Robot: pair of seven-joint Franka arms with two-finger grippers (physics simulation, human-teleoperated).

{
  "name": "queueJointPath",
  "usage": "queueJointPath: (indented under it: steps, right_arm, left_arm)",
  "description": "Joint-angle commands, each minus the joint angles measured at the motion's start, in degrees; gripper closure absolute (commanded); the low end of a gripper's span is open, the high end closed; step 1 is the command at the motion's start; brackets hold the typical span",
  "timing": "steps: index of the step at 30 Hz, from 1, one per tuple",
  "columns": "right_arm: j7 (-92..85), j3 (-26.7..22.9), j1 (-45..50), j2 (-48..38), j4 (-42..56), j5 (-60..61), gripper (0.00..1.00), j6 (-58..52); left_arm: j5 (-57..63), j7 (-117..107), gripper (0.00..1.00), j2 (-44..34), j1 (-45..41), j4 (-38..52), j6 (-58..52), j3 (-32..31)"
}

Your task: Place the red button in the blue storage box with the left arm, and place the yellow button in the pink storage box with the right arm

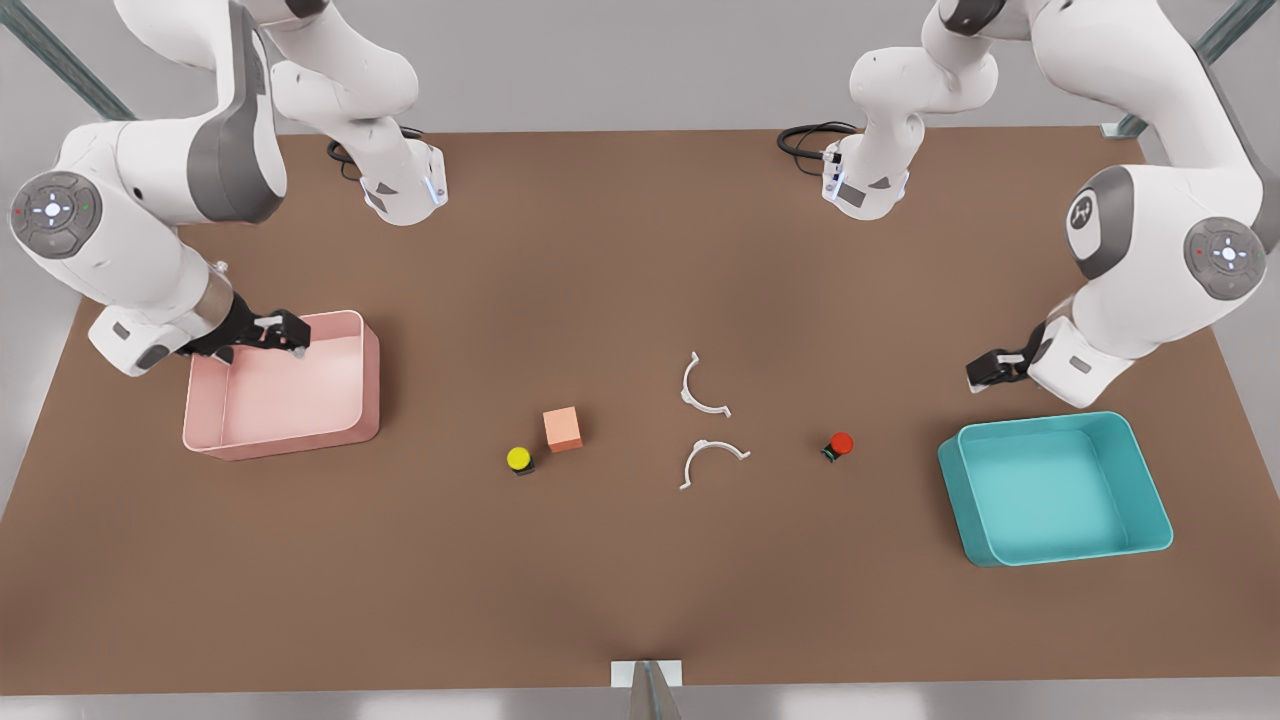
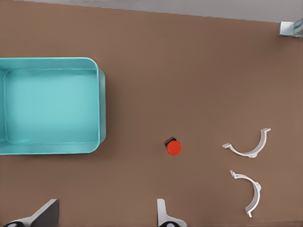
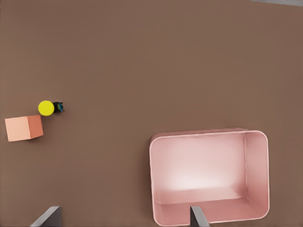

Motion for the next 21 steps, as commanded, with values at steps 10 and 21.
queueJointPath:
  steps: [10,21]
  right_arm:
    - [13.62,12.73,7.78,41.13,26.17,-4.84,0.0,9.67]
    - [16.25,14.75,6.46,42.54,10.71,-7.21,0.0,30.33]
  left_arm:
    - [-1.43,19.21,0.0,9.76,-11.72,-21.44,35.49,-0.27]
    - [-0.99,24.13,0.0,16.44,-9.43,-24.69,48.95,1.14]
